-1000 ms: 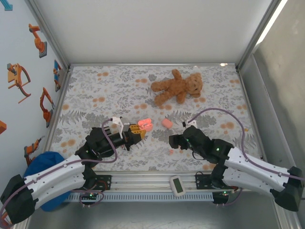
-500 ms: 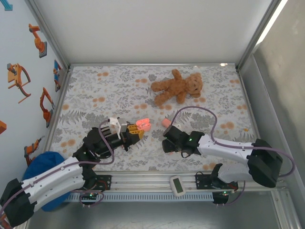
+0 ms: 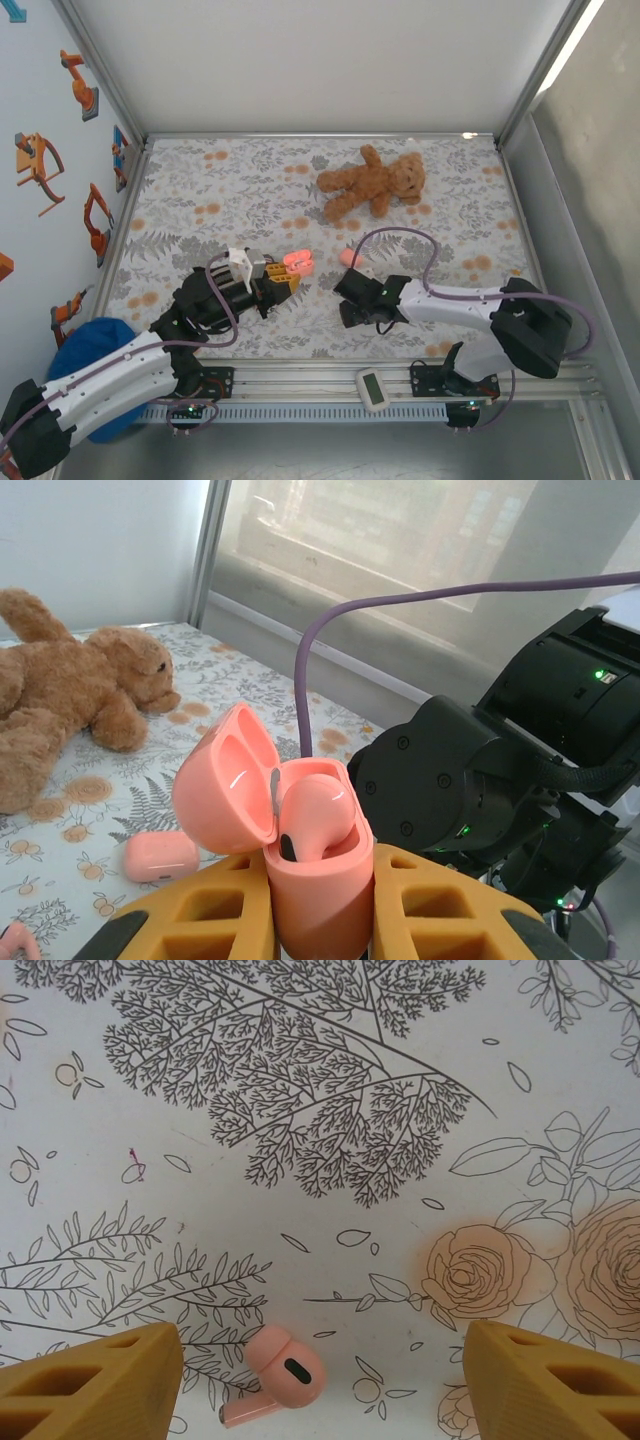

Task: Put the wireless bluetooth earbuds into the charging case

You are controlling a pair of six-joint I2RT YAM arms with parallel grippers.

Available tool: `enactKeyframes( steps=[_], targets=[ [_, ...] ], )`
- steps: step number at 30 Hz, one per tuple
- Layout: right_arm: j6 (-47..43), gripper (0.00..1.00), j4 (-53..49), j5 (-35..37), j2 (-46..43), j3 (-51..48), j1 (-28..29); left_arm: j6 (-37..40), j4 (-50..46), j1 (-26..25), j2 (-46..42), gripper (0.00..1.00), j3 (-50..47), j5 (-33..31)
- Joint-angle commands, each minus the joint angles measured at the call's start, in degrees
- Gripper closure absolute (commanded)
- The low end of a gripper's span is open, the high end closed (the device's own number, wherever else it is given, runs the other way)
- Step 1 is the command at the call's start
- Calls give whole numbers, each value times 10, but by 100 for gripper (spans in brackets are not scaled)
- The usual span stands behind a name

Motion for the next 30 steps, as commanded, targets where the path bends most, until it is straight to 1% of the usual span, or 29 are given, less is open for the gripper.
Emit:
enactKeyframes(
  steps=[1,16,30],
  targets=[
    [-9,28,-24,7,12,22,5,9,4,-4,-7,90,0,-1],
    [-22,29,-59,12,47,43,6,13,-9,-4,-15,90,1,-7],
    [-15,29,-88,21,31,27,6,13,-12,-4,-18,90,1,-7]
  ],
)
